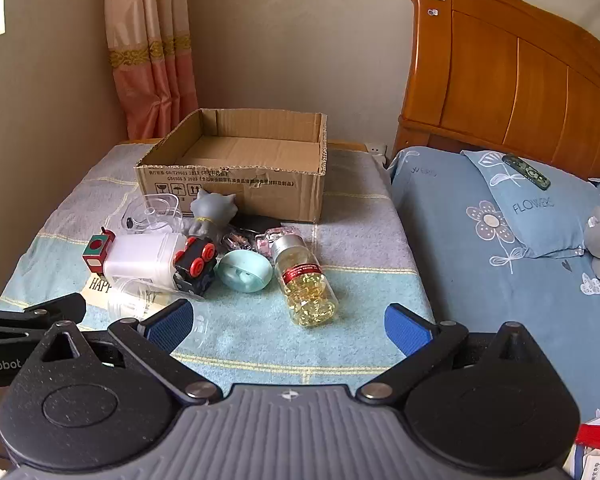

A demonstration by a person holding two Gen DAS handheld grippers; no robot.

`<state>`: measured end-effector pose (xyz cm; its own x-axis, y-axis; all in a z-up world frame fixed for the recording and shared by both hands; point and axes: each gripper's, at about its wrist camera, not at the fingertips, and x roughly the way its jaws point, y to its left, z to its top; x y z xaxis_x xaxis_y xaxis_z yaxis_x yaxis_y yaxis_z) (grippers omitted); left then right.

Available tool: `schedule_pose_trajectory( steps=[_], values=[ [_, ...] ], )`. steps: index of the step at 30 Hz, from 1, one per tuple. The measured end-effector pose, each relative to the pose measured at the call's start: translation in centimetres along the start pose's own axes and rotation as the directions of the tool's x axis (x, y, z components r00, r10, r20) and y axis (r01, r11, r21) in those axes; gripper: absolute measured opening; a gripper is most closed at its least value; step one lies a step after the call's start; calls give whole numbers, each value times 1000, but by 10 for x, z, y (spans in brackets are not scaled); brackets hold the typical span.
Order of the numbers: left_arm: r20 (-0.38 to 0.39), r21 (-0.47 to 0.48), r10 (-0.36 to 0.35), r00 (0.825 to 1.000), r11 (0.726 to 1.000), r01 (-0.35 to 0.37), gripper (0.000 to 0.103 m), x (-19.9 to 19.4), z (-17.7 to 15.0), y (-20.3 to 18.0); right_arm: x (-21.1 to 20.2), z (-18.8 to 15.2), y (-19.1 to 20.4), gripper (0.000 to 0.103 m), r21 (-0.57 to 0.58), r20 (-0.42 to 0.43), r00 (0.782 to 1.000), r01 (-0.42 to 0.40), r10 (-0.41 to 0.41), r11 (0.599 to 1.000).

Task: Organize rigid objects
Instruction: 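Move left gripper to the clear plastic jar while right gripper approaches the capsule bottle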

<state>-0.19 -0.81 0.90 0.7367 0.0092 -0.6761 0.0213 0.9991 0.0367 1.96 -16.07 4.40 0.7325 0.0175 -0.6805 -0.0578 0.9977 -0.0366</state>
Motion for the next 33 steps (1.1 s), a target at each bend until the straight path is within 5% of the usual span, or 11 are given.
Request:
schedule_pose_trajectory(
  steps=[33],
  values=[
    [6,-2,-19,1000,1000,19,102,9,1,-15,8,-3,-17,103,-6,29,999,-38,38,999]
  ],
)
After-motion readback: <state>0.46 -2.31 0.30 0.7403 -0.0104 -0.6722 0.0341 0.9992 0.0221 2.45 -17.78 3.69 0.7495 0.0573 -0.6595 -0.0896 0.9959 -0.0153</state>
